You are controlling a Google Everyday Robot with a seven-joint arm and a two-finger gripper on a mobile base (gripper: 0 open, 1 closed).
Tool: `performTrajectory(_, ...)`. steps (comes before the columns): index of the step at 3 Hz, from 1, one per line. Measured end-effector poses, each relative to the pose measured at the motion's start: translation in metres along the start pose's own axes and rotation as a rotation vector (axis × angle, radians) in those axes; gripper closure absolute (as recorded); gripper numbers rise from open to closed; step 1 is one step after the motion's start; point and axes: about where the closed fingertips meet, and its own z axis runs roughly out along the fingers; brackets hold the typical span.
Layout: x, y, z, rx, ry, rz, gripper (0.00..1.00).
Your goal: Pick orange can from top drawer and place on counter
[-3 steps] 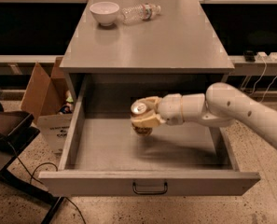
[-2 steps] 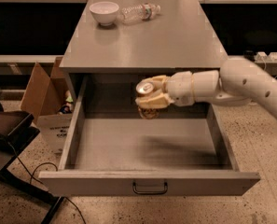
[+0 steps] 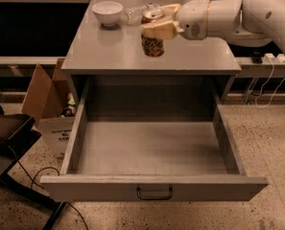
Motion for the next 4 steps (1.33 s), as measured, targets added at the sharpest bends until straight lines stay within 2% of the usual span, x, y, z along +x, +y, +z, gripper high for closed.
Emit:
performTrajectory(1, -0.023, -0.052, 0.007, 0.106, -0.065, 0.018, 1.00)
performTrajectory(2, -0.006, -0.091, 0.020, 0.192, -0.068, 0.007, 1.00)
performTrajectory(3, 0.041, -0.120, 0.033, 0.256, -0.017, 0.013, 1.00)
performTrajectory(4, 0.086, -0.129, 0.042, 0.264, 0.042, 0.070, 1.00)
